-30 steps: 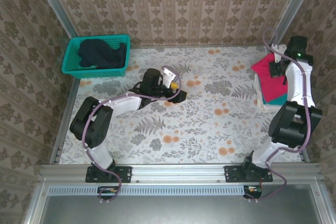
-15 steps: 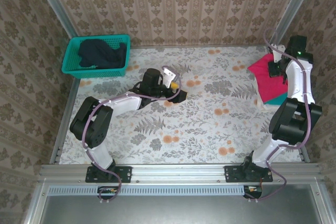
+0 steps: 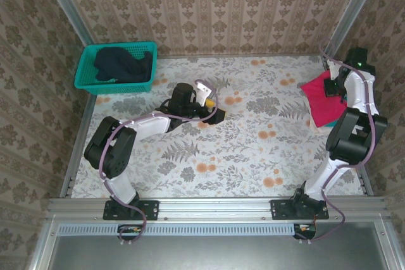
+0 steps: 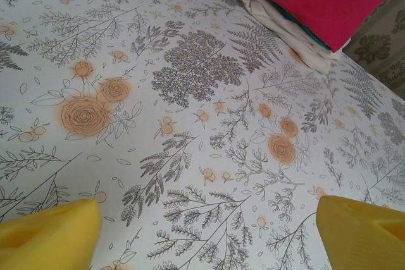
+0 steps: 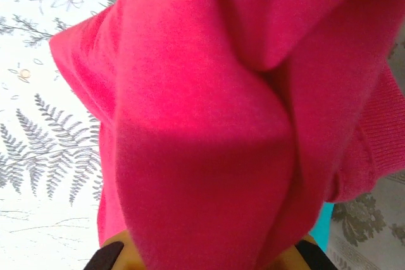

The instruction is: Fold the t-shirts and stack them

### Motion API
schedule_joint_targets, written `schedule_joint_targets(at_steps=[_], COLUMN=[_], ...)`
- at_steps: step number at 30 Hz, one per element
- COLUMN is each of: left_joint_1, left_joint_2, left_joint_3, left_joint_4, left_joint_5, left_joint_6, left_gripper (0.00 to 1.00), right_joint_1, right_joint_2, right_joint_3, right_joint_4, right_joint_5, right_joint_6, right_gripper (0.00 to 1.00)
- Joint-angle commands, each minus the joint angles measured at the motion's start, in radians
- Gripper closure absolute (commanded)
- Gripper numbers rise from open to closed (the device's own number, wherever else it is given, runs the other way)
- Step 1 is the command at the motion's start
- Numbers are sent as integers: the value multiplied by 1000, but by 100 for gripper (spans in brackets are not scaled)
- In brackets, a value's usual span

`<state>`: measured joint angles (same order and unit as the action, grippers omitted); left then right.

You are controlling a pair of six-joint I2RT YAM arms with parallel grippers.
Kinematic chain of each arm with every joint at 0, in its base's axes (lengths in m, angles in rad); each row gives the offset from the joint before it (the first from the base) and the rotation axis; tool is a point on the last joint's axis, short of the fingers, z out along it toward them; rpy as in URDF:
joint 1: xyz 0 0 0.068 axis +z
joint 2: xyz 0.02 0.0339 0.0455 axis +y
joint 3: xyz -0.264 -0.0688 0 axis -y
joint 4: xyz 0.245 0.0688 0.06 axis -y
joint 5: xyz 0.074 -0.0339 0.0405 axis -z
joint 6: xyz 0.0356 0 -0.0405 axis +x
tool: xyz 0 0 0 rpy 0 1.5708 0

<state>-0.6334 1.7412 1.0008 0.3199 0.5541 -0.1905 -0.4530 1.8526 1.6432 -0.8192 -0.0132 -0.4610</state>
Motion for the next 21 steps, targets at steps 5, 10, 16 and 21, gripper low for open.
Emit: schedule_joint_targets(at_steps=[5,10,16,21], left_joint_1=[6,8,9,9], left_joint_2=[-10,-9,-1,1], left_joint_3=[-3,1,10,11], left_joint_4=[28,25,24,28], left_joint_5=[24,28,38,39], left_joint_6=[-16,-15,-17,-24], left_gripper=[10,10,10,10], right_joint_1=[-15,-19,-12,26], right_joint_2=[47,86,104,-4], right_joint_3=[3,-16,14,-49], right_joint_4=[14,50,71,141], right_joint_5=[156,226,245,261], right_joint_6=[1,4,33,56], right_gripper=[100,98,13,6])
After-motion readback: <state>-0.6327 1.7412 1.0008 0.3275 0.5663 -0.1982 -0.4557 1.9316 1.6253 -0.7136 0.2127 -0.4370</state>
